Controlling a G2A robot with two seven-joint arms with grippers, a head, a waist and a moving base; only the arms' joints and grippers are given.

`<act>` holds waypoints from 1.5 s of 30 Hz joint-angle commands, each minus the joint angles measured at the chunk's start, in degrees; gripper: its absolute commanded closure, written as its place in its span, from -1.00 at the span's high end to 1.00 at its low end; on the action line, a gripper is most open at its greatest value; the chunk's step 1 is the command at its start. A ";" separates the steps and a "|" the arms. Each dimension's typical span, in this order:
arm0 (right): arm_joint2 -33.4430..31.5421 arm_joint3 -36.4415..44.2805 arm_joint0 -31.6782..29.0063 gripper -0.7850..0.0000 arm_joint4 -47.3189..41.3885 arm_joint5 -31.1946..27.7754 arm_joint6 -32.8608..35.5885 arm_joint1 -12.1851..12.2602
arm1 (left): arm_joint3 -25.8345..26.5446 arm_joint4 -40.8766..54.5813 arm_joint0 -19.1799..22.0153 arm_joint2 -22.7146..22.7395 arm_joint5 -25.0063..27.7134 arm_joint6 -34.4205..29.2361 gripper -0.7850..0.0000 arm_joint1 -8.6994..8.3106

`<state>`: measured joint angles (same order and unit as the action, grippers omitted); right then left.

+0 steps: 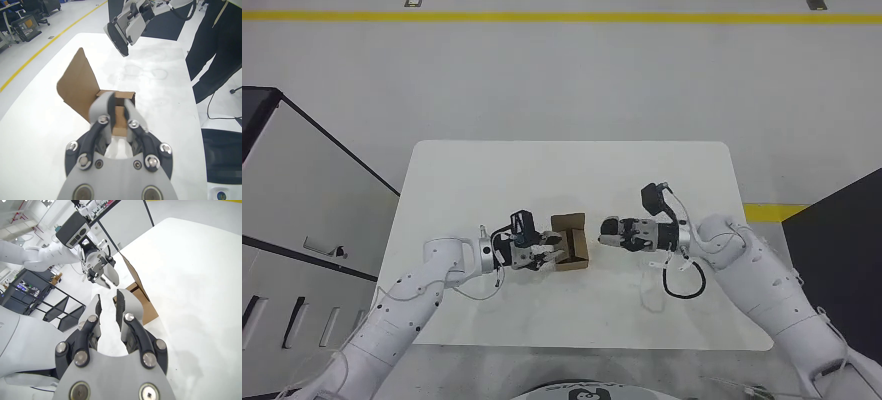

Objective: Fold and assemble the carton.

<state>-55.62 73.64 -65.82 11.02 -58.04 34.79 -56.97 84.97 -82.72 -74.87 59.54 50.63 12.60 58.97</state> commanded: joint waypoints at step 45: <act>4.66 -3.76 6.19 1.00 -42.04 11.42 17.70 -0.44 | 2.28 -0.94 -6.81 0.97 -1.45 5.03 -1.00 -1.09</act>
<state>-50.94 69.88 -59.56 -31.01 -46.92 52.78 -57.39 87.23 -83.66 -81.61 60.58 49.29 17.73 57.87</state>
